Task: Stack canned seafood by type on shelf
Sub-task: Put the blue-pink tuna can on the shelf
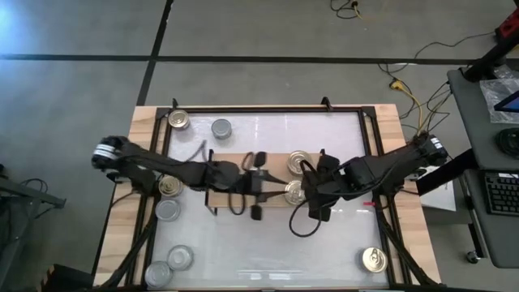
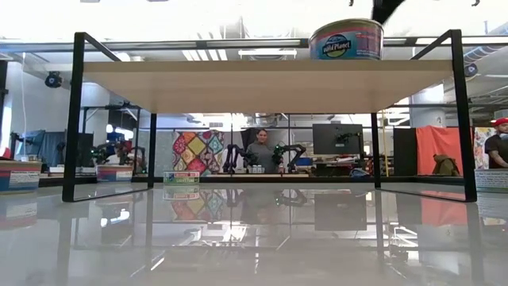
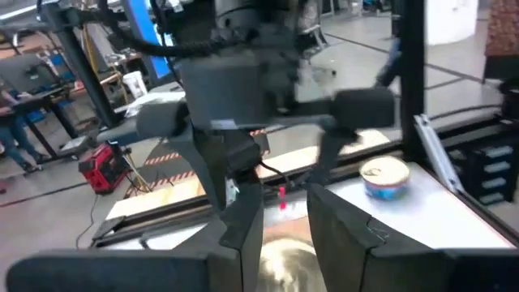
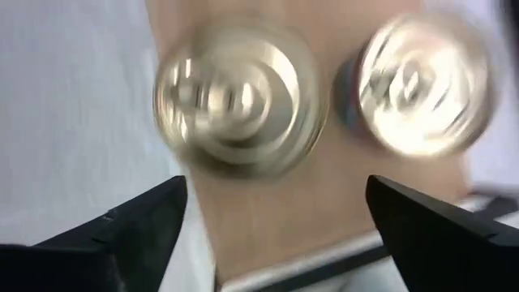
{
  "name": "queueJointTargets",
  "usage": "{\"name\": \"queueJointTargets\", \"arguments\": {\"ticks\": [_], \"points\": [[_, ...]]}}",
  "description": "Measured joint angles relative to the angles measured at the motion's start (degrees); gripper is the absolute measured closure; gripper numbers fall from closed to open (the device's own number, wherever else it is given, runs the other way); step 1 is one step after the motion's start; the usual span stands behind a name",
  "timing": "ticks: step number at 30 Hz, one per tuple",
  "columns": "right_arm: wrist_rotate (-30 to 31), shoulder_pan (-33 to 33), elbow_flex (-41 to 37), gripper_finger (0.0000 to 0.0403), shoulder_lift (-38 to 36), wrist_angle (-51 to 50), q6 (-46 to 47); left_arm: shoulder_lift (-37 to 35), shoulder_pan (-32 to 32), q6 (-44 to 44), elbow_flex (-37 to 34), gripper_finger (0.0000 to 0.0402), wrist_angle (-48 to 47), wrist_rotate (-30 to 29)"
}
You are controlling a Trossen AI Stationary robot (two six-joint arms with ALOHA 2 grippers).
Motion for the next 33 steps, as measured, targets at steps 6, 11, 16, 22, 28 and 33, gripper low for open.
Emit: {"name": "queueJointTargets", "arguments": {"ticks": [6,11,16,22,28,33], "points": [[1.1,-0.3,-0.3,0.0127,0.3,6.4,-4.0,-9.6,-3.6,-1.4,-10.3,0.0318,0.1,0.0],[0.3,-0.4,-0.4,0.0204,2.6,6.4,-4.7,-14.6,-6.2,-4.8,-17.8,0.0318,3.9,-1.7],[-3.6,-0.4,-0.4,0.0267,4.5,6.2,-6.9,-17.6,-7.1,-7.6,-22.0,0.0318,5.0,-5.6],[-3.3,-1.5,-0.4,0.0327,4.8,2.1,-7.5,-17.7,-7.0,-7.8,-22.7,0.0318,5.6,-6.2],[-2.1,-2.4,-0.4,0.0366,4.8,0.7,-7.6,-17.8,-7.3,-7.6,-22.6,0.0318,5.4,-6.2],[-5.8,-2.1,0.2,0.0375,4.8,0.4,-8.3,-17.9,-7.4,-7.6,-22.6,0.0318,5.5,-6.2]]}}
